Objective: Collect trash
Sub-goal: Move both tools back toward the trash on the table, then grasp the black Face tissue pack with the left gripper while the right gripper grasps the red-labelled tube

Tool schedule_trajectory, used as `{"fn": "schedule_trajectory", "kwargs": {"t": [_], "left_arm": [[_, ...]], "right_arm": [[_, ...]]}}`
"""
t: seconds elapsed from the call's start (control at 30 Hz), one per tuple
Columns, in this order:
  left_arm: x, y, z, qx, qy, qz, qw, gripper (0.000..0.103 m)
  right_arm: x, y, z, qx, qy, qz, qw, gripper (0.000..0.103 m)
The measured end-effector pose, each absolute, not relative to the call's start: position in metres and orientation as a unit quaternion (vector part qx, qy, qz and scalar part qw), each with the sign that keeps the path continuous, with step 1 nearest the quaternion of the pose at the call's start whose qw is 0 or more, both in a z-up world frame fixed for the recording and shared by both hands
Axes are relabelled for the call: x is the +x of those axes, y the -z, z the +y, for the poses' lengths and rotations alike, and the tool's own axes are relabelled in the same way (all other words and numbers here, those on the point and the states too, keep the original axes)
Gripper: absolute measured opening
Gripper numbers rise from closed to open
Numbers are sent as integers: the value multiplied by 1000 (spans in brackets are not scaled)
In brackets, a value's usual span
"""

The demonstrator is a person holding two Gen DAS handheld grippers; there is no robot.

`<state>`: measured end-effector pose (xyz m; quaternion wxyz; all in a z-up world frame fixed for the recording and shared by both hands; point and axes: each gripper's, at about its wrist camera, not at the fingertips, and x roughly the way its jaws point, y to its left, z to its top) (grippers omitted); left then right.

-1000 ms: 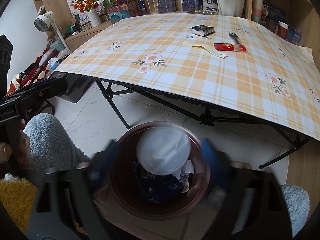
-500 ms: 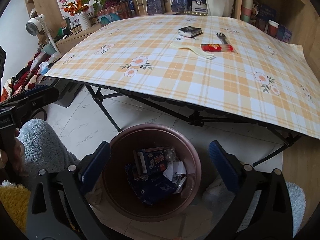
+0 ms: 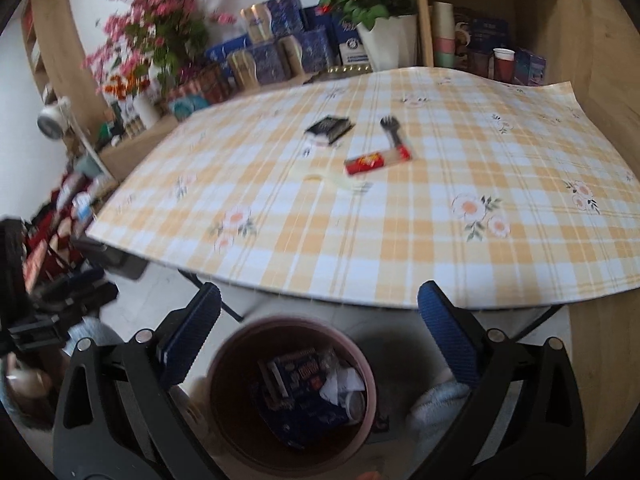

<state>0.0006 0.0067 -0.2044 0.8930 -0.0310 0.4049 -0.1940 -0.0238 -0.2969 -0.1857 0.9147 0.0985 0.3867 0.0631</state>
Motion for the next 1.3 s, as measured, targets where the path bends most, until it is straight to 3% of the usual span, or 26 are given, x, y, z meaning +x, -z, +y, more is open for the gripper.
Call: {"fn": "schedule_trajectory", "kwargs": {"t": [0.13, 0.47, 0.77, 0.87, 1.17, 1.23, 1.3], "left_arm": [[18, 196, -9, -9, 214, 398, 892, 94], [109, 185, -73, 44, 267, 400, 876, 94], [222, 204, -143, 55, 264, 435, 859, 94], [252, 210, -164, 67, 250, 440, 860, 89], [301, 241, -206, 128, 220, 472, 844, 88], [308, 248, -210, 136, 216, 484, 837, 82], [313, 254, -210, 136, 223, 497, 828, 62]], "right_arm": [[-12, 178, -313, 106, -36, 361, 926, 97], [17, 198, -346, 121, 11, 407, 905, 97], [42, 212, -373, 126, 19, 421, 898, 97], [49, 212, -377, 122, 16, 421, 899, 97], [71, 215, -383, 106, 7, 428, 898, 97], [75, 215, -384, 103, 6, 427, 898, 97], [79, 216, -383, 98, -1, 429, 898, 97]]}}
